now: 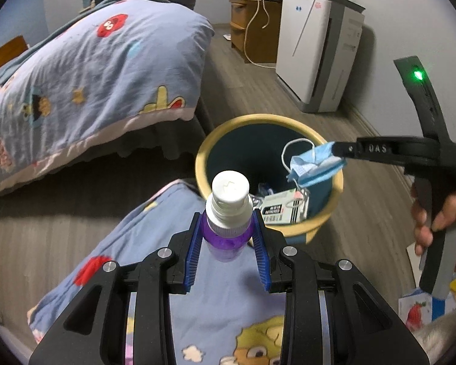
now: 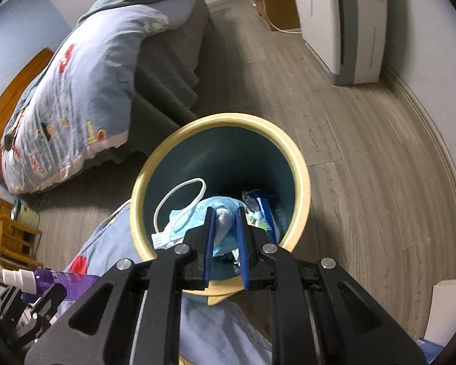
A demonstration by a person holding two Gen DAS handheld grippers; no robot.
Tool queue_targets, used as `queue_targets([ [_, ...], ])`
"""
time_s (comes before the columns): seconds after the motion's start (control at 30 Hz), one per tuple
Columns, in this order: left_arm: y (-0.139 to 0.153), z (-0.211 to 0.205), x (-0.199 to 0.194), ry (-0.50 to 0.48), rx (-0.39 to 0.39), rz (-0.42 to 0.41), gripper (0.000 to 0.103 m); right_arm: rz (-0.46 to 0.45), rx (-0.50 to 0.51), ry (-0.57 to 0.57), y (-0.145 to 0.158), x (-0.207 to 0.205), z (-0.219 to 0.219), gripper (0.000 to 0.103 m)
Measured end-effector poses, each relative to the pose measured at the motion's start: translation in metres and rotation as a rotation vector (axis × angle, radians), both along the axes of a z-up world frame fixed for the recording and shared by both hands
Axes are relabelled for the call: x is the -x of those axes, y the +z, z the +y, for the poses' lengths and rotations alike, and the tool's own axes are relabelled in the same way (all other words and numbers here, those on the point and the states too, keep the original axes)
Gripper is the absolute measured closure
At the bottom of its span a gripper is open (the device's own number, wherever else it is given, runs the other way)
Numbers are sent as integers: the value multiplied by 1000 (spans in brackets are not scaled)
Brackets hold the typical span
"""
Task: Collect trash
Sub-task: 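Carry bottle and mask over the bin and open both tools to drop them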
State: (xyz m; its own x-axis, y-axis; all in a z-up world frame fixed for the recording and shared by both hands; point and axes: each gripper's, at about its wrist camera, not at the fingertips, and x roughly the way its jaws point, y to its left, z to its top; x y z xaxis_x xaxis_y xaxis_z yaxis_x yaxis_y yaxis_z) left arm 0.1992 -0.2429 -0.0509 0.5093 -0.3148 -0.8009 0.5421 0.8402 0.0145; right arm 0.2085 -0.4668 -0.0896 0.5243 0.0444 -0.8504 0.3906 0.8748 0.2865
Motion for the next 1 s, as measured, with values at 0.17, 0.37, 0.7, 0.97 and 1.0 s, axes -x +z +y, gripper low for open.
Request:
queue_targets([
  [0.17,-6,-18,-19,0,39,23,69,34,-12,-48,-15,-3,-7,90],
  [0.37,-26,-43,-33,-22,6,30,69,47,-53,-90,-26,-7,-12,89],
  [0.7,-41,-54,-57,9,20,36,69,59,-80,-115,-35,-11,-17,89],
  [0.97,-42,-51,-62,28,26,15,49,67,-109,-101,-40,-14,-18,88],
  [1.0,-42,-51,-63,31,26,18,49,57,-112,-103,-39,-14,-18,88],
])
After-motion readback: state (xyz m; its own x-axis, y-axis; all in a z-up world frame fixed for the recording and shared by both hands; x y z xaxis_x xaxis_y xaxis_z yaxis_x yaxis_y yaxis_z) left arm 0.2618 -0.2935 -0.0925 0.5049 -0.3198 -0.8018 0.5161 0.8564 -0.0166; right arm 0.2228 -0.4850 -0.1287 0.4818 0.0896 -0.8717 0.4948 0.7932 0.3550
